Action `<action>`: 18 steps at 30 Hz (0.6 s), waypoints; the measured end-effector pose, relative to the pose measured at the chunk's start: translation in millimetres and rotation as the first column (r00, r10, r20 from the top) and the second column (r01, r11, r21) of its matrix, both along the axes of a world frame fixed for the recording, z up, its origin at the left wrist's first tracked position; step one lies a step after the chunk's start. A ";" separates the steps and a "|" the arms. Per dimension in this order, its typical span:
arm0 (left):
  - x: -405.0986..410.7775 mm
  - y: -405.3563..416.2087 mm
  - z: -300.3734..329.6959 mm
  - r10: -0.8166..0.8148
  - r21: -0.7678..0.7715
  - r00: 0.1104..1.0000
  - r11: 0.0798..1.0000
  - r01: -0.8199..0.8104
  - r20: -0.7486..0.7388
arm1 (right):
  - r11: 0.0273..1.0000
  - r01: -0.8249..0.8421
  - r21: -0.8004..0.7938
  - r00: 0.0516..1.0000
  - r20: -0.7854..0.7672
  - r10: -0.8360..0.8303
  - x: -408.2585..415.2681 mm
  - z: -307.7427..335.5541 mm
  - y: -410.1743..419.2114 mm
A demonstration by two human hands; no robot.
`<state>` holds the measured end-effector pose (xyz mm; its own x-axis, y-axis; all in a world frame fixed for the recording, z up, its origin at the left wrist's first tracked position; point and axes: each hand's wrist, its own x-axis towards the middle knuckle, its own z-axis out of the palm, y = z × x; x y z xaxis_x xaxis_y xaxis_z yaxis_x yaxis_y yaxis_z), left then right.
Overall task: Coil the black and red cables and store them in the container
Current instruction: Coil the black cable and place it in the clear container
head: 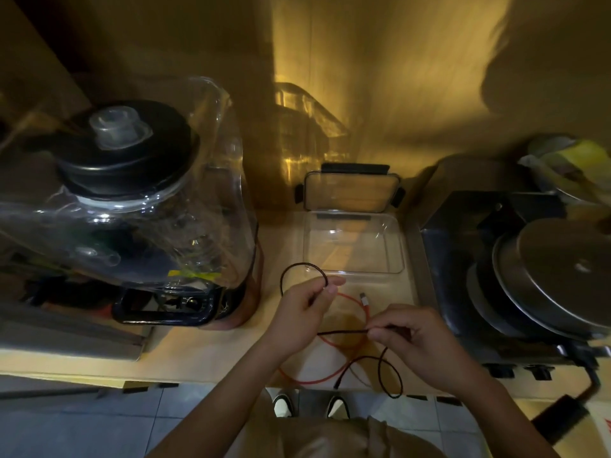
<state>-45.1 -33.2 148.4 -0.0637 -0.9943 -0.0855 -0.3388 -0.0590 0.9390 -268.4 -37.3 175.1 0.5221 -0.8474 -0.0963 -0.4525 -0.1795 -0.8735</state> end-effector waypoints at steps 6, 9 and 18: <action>-2.2 10.4 3.8 -0.258 0.001 0.949 0.965 0.263 0.183 | 0.975 0.145 -0.167 0.989 0.015 -0.144 1.5 6.7 -2.1; -3.1 15.7 18.9 -0.342 0.156 0.940 0.929 0.336 0.013 | 0.942 0.253 -0.220 0.967 0.037 -0.251 -7.7 11.5 -9.4; 32.9 12.6 69.2 0.060 -0.088 -0.200 0.752 0.653 -0.978 | 0.884 0.386 -0.265 0.920 0.185 -0.346 -31.1 21.4 -19.4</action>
